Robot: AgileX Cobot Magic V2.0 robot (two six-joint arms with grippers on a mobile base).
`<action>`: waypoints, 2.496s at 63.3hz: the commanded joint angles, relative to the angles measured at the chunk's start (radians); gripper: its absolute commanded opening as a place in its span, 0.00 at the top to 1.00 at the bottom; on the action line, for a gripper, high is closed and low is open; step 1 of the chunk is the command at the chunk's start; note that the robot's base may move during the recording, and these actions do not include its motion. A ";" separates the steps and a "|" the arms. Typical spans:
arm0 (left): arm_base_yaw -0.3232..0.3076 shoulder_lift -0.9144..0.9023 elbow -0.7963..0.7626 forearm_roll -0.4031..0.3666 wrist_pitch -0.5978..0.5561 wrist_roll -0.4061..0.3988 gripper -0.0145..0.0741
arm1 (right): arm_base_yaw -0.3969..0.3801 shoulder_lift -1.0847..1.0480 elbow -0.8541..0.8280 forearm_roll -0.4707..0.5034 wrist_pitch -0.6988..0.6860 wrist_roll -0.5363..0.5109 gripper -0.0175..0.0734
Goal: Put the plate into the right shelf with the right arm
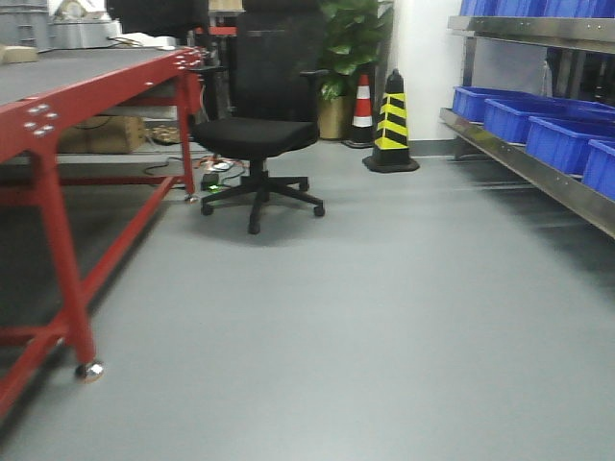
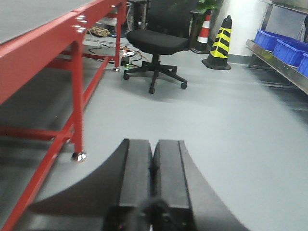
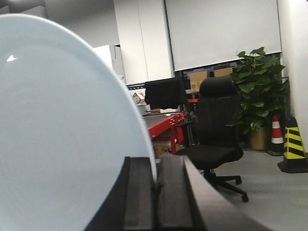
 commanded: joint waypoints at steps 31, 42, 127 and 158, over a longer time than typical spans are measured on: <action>-0.002 -0.006 0.009 0.000 -0.090 -0.006 0.89 | -0.002 0.015 -0.029 -0.006 -0.090 -0.006 0.75; -0.002 -0.006 0.009 0.000 -0.090 -0.006 0.89 | -0.002 0.015 -0.029 -0.006 -0.090 -0.006 0.75; -0.002 -0.006 0.009 0.000 -0.090 -0.006 0.89 | -0.002 0.015 -0.029 -0.006 -0.089 -0.006 0.75; -0.002 -0.006 0.009 0.000 -0.090 -0.006 0.89 | -0.002 0.015 -0.029 -0.006 -0.089 -0.006 0.75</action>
